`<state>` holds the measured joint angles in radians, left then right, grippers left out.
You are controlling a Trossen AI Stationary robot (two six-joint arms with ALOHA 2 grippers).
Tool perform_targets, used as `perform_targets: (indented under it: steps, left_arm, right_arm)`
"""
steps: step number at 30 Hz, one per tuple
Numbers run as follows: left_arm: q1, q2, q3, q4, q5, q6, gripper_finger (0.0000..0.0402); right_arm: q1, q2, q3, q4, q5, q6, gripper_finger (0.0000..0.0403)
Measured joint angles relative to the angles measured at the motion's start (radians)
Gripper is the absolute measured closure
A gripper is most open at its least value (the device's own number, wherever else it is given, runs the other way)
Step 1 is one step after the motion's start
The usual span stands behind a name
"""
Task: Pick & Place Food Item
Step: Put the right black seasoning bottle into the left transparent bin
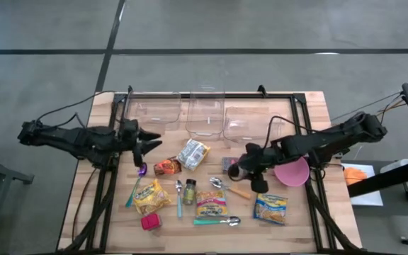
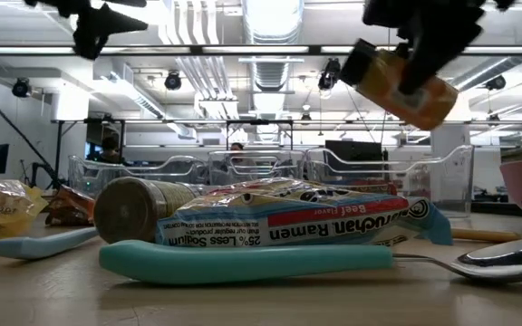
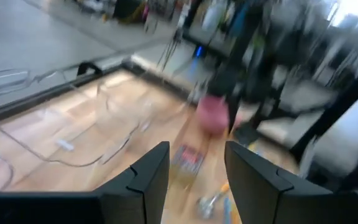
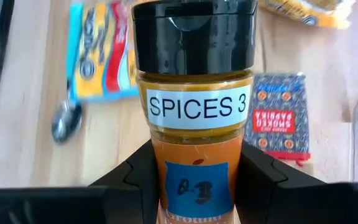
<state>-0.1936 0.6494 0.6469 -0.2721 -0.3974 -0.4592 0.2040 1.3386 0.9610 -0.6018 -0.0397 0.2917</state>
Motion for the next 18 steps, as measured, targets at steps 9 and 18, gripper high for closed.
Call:
perform_targets:
  steps: [9,18]
  left_arm:
    - [0.039,0.344,0.363,-0.313,0.091,0.145,0.024]
    - [0.108,0.535,0.452,-0.324,0.242,0.146,0.0223]
  right_arm:
    - [-0.051,0.132,0.19,-0.033,-0.01,0.054,0.0261]
    - [-0.054,0.215,0.317,-0.107,-0.01,-0.056,0.0261]
